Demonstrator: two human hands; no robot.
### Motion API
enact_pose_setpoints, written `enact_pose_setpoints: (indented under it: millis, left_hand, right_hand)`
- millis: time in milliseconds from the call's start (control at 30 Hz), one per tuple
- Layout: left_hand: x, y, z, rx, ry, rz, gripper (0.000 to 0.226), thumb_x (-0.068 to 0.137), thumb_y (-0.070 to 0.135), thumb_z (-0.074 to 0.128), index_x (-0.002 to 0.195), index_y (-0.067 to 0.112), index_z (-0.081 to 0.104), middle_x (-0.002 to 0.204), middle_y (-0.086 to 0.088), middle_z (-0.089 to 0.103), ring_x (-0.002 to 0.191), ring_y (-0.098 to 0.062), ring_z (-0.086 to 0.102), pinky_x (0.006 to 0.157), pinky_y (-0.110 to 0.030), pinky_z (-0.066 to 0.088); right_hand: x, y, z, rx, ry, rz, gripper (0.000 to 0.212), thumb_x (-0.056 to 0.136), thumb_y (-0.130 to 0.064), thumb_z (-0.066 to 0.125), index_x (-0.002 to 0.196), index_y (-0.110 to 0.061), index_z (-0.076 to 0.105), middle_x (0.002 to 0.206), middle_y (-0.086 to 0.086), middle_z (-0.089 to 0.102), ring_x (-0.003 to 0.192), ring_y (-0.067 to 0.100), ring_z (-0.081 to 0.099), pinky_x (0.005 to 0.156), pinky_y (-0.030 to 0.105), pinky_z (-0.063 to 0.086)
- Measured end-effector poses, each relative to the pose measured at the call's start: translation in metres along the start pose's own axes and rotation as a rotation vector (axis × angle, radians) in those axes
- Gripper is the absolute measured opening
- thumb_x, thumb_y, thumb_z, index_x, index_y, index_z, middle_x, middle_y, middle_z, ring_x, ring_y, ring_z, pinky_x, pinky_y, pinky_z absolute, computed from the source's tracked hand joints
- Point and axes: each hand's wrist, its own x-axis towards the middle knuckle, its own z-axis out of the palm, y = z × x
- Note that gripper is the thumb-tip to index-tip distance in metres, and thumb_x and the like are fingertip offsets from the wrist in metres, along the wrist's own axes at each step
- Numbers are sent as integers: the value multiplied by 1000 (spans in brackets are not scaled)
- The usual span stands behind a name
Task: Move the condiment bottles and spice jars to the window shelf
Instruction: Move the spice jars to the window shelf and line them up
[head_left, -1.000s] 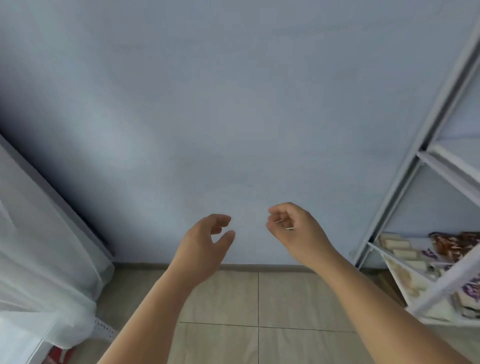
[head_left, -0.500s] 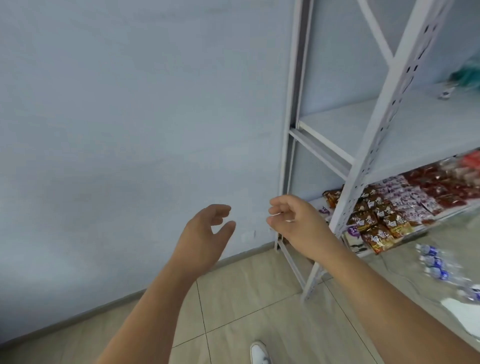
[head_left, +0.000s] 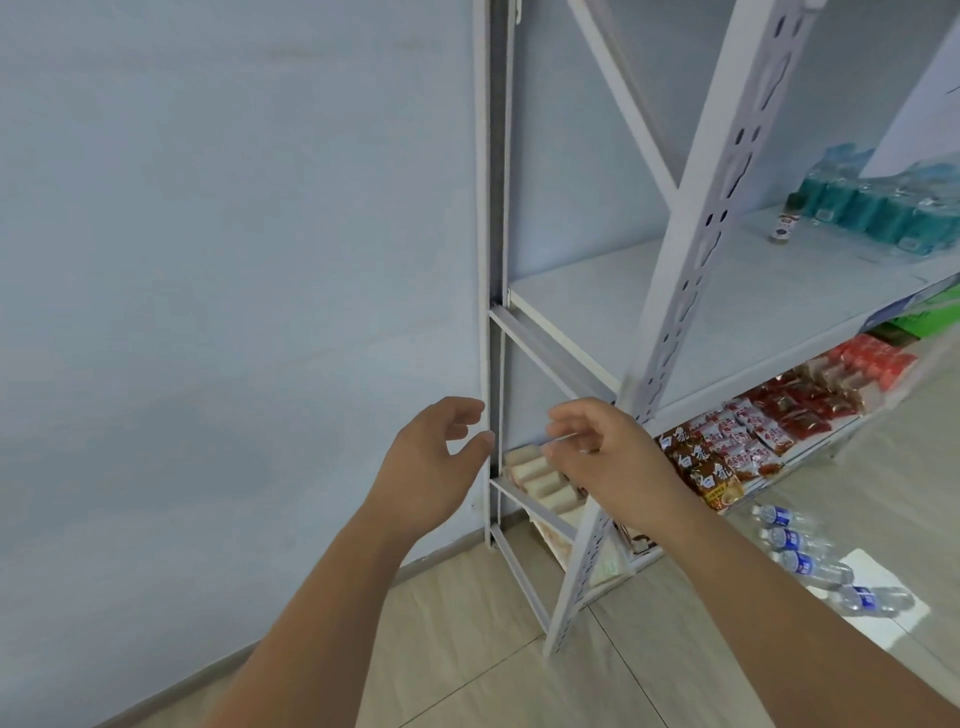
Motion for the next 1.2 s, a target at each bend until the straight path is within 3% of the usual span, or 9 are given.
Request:
enact_pose_setpoints:
  millis: [133,300,500,633,733,833,933,1100,1200]
  left_hand:
    - [8,11,18,17,-27,-4,30,99,35,61,129,34,61,124,25,63,116,4,60,92,-17,42]
    - [8,29,43,33,-4,-14,32,99,34,62,130,34,61,125,24,63,115,3,60,94,-18,43]
    - [0,73,103,44,14,-28,31,99,34,62,129,32,62,123,24,64,114,6,60,84,-4,37]
    - [-9,111,152,36,8,-32,30,99,37,62,129,34,62,123,25,64,116,7,59,89,-12,43]
    - [-10,140,190,10,31,-34,30,98,36,62,128,34,62,121,25,65,115,6,60,89,-15,46]
    - [-9,168,227,-19,43,-29,30,98,34,63,128,34,62,122,24,65,114,4,61,90,-20,49]
    - [-6,189,260,-14,13,-21,29,99,33,62,127,34,62,122,24,64,114,4,61,87,-15,47]
    - [17,216,298,3,-27,2,29,99,36,62,128,35,62,122,25,65,114,5,61,91,-21,46]
    - [41,229,315,5,-44,21,29,99,36,62,128,35,61,121,24,64,113,4,62,88,-17,44]
  right_hand:
    - [9,16,-18,20,13,8,34,93,-29,74,125,-31,63,114,-16,69,103,-2,64,88,24,53]
    - [13,35,-43,49,-13,-11,31,92,-26,75,119,-34,63,112,-16,69,100,-4,65,78,14,50]
    - [3,71,-105,42,-34,-41,30,92,-26,75,119,-32,65,111,-17,70,94,-10,63,82,19,51]
    - [-12,104,-161,69,-43,-37,29,91,-21,76,115,-33,64,113,-13,69,92,-10,64,76,14,53]
    - [-22,129,-206,63,-37,-36,30,92,-23,76,117,-34,63,114,-14,69,95,-6,65,85,20,55]
    - [-31,150,-248,50,-21,-35,33,92,-26,76,122,-32,63,113,-16,69,98,-6,65,85,16,51]
    - [-40,168,-281,41,-5,-22,34,93,-27,75,124,-31,63,113,-17,68,97,-10,63,78,9,47]
    - [-34,193,-321,62,54,13,35,92,-29,75,125,-30,64,112,-17,69,102,-6,64,89,20,52]
    - [-16,207,-338,29,59,16,35,92,-32,75,125,-31,63,113,-19,69,102,-7,64,89,20,52]
